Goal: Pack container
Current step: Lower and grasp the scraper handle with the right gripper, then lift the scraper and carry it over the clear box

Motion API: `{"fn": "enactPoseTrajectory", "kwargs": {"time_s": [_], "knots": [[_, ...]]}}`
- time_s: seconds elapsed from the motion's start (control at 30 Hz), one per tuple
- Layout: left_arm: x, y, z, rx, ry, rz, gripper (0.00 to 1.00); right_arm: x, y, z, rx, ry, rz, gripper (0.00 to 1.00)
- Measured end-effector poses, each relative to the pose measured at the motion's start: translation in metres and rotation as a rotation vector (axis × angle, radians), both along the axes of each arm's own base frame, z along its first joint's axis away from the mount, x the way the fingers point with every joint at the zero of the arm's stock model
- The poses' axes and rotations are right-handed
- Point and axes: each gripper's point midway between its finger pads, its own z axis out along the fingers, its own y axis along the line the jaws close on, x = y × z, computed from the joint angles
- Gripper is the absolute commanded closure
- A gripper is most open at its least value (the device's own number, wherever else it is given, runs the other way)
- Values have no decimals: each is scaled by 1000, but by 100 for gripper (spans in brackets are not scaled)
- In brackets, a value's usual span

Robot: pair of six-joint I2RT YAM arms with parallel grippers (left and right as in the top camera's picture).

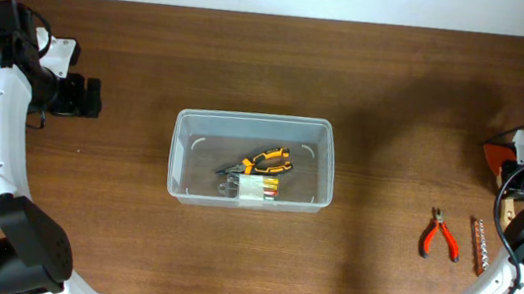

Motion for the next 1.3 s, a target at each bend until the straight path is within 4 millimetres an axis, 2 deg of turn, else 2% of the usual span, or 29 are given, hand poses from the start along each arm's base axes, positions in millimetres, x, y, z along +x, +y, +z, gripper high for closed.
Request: {"fn": "enactPoseTrajectory", "kwargs": {"time_s": [0.3,0.43,0.53,0.63,0.8,1.0,1.13,1.23,1.27,1.3], "knots": [[0,0,0,0,0,0,1,-1,1,0,1,3,-20,79],[0,0,0,0,0,0,1,1,8,2,7,13,-14,78],[0,0,0,0,0,0,1,11,20,13,10,16,17,78],[0,0,0,0,0,0,1,35,36,37,-4,-14,69,79],[0,0,0,0,0,0,1,83,78,85,-36,-105,192,79],[0,0,0,0,0,0,1,121,150,139,-59,-202,361,83],[0,0,0,0,0,0,1,132,200,167,-68,-258,466,84],[0,0,0,0,0,0,1,130,243,189,-66,-293,557,84],[0,0,0,0,0,0,1,127,265,198,-63,-307,603,84],[0,0,0,0,0,0,1,125,275,202,-62,-314,627,84]]}}
